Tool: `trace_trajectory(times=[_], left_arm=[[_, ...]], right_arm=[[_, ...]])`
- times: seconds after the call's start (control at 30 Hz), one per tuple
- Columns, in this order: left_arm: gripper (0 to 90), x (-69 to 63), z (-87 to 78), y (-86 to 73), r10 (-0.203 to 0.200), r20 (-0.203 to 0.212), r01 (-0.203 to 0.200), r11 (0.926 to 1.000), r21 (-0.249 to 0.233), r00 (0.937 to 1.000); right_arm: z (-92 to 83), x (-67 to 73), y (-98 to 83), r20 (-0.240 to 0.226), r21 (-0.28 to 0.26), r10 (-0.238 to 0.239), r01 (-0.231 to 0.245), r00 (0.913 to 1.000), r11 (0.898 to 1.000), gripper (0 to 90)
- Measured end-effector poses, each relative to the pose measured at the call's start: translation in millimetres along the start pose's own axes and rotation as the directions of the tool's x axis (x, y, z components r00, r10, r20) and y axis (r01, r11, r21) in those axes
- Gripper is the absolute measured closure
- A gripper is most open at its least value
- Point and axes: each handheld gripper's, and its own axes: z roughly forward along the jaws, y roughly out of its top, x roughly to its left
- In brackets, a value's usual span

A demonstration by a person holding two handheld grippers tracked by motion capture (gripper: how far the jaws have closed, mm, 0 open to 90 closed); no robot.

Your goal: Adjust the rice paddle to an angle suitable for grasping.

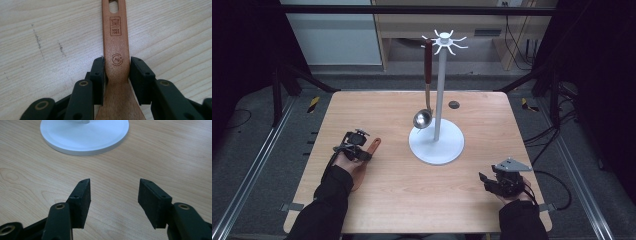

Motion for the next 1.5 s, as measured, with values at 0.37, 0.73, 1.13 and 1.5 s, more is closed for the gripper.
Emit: trace_trajectory(times=[0.37,0.73,1.13,1.5], left_arm=[[65.1,-8.3,-10.8,-21.0,0.045,0.03,-0.046,0.9987,0.022,0.9985],[56.5,-7.4,-14.6,-26.5,0.083,0.05,-0.084,0.9963,0.02,0.9953],[59.8,-9.9,-9.5,-13.8,0.119,0.051,-0.123,0.9892,0.08,0.9915],[57.9,-14.0,-8.2,-7.6,0.123,0.061,-0.131,0.9827,0.131,0.9904]], right_arm=[[-0.1,-0.4,0.0,-0.001,0.002,-0.002,0.002,1.0,1.0,43.9],[0.5,-0.7,-0.1,-0.003,0.008,0.004,-0.004,1.0,1.0,42.9],[0.1,-1.3,0.0,-0.01,0.005,0.002,-0.002,0.9999,1.0,45.5],[0.9,-1.5,0.1,-0.01,0.012,0.004,-0.004,0.9999,1.0,45.9]])
